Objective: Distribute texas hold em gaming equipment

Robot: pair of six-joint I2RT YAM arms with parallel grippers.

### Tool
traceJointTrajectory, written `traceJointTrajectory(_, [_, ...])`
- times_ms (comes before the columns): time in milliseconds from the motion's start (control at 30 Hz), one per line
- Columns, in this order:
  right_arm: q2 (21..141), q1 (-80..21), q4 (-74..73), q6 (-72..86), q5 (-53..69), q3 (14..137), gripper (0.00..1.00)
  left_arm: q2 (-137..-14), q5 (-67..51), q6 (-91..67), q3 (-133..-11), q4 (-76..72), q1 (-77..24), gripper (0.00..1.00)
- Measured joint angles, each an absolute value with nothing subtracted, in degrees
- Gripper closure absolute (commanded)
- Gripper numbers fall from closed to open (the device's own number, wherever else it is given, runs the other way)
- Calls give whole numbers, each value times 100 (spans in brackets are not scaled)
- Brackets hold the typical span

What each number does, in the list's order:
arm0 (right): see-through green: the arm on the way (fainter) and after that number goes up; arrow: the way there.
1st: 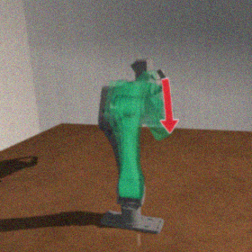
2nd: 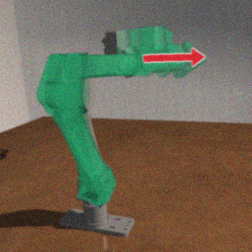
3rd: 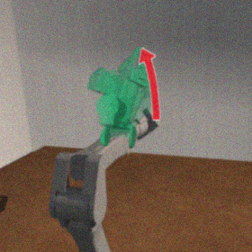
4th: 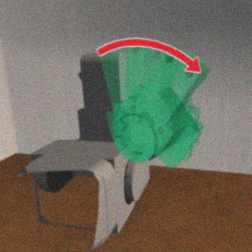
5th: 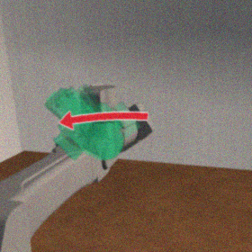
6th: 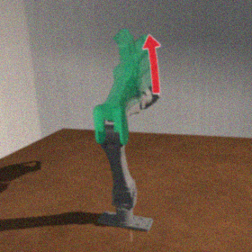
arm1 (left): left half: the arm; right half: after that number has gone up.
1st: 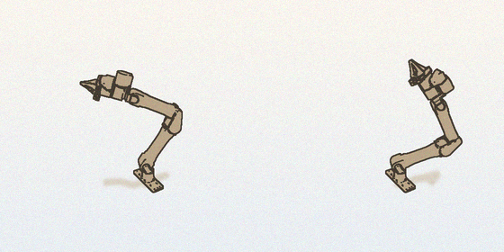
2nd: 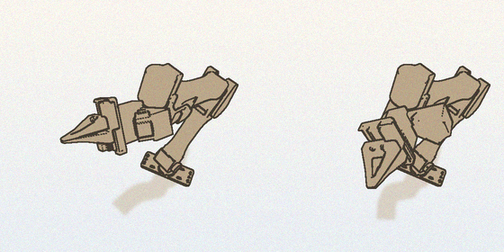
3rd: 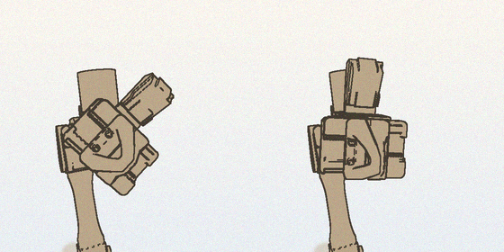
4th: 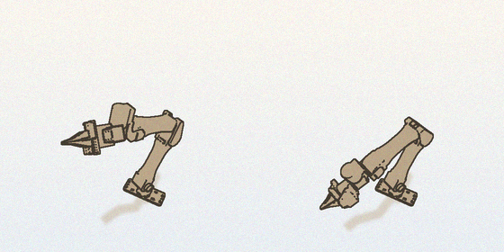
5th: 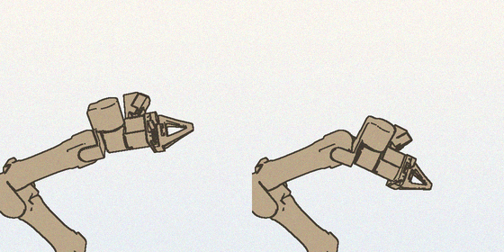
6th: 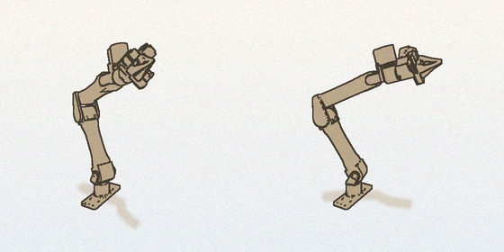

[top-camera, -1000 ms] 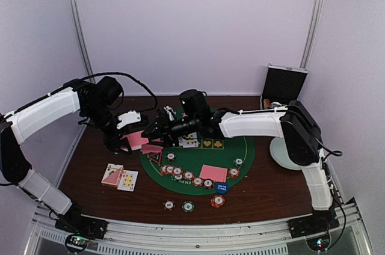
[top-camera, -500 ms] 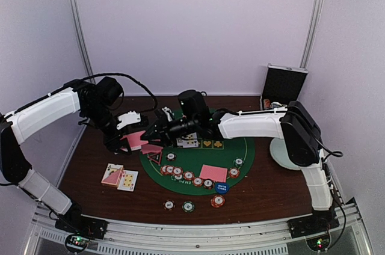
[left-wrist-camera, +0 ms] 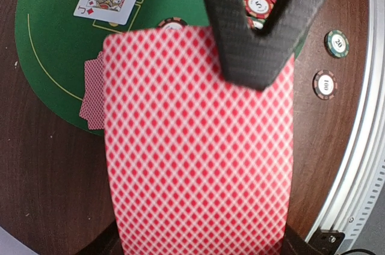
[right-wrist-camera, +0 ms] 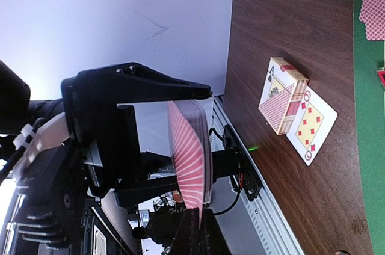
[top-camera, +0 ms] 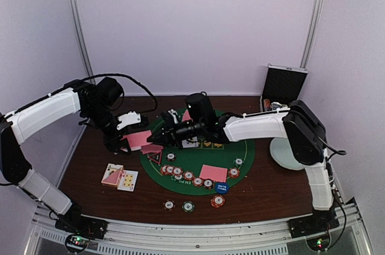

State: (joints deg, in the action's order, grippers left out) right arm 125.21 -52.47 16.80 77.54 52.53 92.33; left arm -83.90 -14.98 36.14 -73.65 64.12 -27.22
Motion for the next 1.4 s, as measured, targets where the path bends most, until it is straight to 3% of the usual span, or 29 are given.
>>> traceJointTrajectory(433, [11520, -4613, 1754, 7644, 5227, 7900, 100, -8388, -1426, 3616, -7349, 6407, -2722, 100])
traceJointTrajectory(533, [11190, -4383, 954, 7039, 5177, 7856, 100, -8381, -1415, 3616, -7349, 6407, -2722, 100])
traceJointTrajectory(633, [10936, -4154, -770, 5833, 4768, 8309, 100, -8357, -1406, 3616, -7343, 6405, -2722, 100])
traceJointTrajectory(800, [10945, -4077, -3701, 3693, 2915, 9859, 100, -8307, -1382, 3616, -7319, 6405, -2722, 100])
traceJointTrajectory(967, [11437, -4508, -5568, 2102, 464, 11187, 100, -8294, -1358, 3614, -7299, 6403, -2722, 100])
traceJointTrajectory(1200, [12580, -5212, -6215, 255, -2178, 11585, 100, -8213, -1295, 3614, -7253, 6396, -2722, 100])
traceJointTrajectory(1400, [12868, -5349, -5673, -993, -3284, 11469, 100, -8130, -1260, 3614, -7220, 6394, -2722, 100])
